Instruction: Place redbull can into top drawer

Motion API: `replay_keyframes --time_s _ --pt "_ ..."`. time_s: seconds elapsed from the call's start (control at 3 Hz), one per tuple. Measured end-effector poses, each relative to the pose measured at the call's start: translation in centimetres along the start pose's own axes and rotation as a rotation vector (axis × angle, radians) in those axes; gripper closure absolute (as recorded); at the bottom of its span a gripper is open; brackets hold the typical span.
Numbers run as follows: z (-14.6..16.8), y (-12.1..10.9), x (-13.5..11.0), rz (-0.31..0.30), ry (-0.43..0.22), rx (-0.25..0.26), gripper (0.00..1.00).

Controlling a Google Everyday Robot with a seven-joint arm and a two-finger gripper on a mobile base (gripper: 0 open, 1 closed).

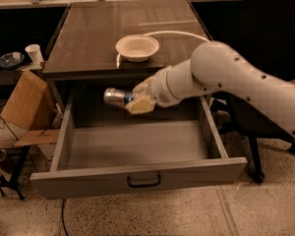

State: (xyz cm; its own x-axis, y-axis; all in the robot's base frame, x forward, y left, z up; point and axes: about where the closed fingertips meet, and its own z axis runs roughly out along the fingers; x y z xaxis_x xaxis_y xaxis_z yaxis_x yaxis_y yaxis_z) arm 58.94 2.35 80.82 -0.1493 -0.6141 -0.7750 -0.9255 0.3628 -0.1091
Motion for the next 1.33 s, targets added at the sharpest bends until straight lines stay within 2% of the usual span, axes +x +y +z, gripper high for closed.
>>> replay_keyframes --time_s 0.33,0.67,1.0,1.33 --pt "3.8 2.0 5.9 -0.032 -0.010 -0.164 1.00" --pt "7.0 3.0 9.3 -0.040 -0.003 -0.266 0.82" --pt "8.4 3.4 11.1 -0.049 0.005 -0.311 0.58" --pt "8.6 3.6 12.0 -0.068 0.008 -0.320 0.27"
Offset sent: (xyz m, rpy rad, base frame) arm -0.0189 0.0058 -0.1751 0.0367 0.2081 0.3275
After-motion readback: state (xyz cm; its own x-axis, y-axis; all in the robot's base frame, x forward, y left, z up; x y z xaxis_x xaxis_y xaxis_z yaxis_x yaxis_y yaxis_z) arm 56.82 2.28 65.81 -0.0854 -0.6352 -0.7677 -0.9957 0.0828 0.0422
